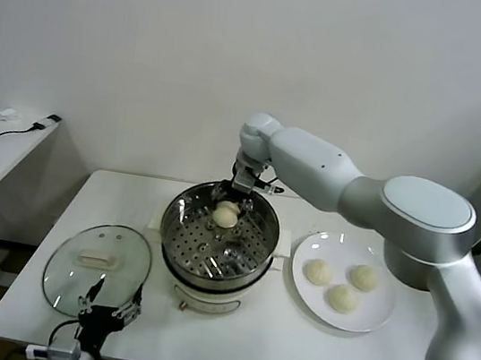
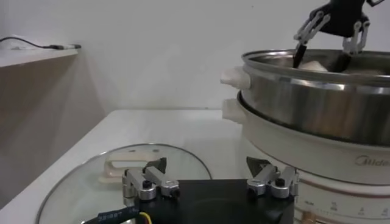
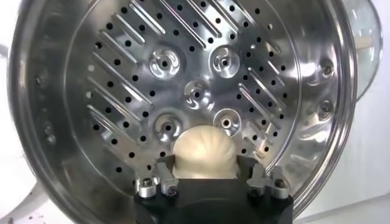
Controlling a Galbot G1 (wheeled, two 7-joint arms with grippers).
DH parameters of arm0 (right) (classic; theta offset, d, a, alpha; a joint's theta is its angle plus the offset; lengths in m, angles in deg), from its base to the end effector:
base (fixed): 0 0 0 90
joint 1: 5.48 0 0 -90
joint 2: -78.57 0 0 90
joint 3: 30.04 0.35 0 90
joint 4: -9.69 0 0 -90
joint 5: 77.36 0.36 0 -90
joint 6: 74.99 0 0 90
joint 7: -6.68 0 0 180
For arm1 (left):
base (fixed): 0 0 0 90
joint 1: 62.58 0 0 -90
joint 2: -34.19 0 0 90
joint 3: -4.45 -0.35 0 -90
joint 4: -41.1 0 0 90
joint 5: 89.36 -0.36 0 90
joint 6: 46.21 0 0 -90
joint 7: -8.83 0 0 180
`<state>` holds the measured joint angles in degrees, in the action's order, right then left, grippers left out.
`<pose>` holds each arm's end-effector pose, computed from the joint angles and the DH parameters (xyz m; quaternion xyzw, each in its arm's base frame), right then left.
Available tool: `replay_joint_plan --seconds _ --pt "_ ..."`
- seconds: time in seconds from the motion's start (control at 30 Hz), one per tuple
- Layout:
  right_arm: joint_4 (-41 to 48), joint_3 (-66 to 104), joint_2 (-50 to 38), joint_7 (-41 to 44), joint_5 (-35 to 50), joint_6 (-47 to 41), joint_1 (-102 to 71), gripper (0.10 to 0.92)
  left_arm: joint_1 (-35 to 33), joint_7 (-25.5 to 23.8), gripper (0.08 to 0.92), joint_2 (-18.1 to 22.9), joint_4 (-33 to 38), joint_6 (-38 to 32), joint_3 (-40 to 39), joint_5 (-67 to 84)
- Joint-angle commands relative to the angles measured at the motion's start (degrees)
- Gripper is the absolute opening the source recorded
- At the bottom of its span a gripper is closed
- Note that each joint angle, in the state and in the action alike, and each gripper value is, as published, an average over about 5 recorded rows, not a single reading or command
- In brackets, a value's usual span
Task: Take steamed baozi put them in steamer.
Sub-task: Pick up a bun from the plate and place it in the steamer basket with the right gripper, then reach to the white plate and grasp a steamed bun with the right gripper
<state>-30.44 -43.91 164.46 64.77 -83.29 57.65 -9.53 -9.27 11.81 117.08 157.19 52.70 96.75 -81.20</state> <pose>0.6343 0.1799 -0.1007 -0.6808 0.1400 -0.7186 0.0217 0.1464 0.0366 -0.3443 0.0164 -0.9855 0.0024 0.1690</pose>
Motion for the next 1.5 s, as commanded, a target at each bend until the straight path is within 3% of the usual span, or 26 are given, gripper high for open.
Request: replay_joint_plan --seconds 0.03,0.17,0.3,0.53,0.73,0.97,1.5 --pt "-2.1 -2.46 -2.38 3.72 11.62 0.77 5.57 0.818 -0.11 -0.03 0.823 0.05 0.35 0.19 -0.02 0.45" --pt "-7.4 -9.78 -7.58 8.38 29.14 -3.76 16.21 0.822 -0.44 -0.14 0.823 0.17 1.19 0.46 -0.07 0.32" --pt "-15.65 -21.1 -17.45 10.77 42.57 -15.67 25.99 0.823 -0.68 -0.19 0.823 0.22 1.71 0.51 -0.15 0.21" --pt "-31.68 -36.44 -35.75 2.11 43.21 -40.84 32.31 0.823 -0.78 -0.14 0.823 0.0 1.93 0.28 -0.04 0.33" --pt "-40.59 -37.85 -42.01 -5.95 46.23 -55.77 26.31 0.823 -0.6 -0.19 0.823 0.19 1.97 0.27 -0.21 0.27" --pt "-35.34 -28.75 -40.71 -12.35 45.72 -62.62 12.16 0.823 -0.63 -0.04 0.823 0.44 1.68 -0.12 0.19 0.35" --pt "-21.89 -15.85 -34.72 -12.01 38.07 -61.47 -3.72 0.823 -1.64 -0.21 0.823 0.95 1.45 -0.66 0.39 -0.34"
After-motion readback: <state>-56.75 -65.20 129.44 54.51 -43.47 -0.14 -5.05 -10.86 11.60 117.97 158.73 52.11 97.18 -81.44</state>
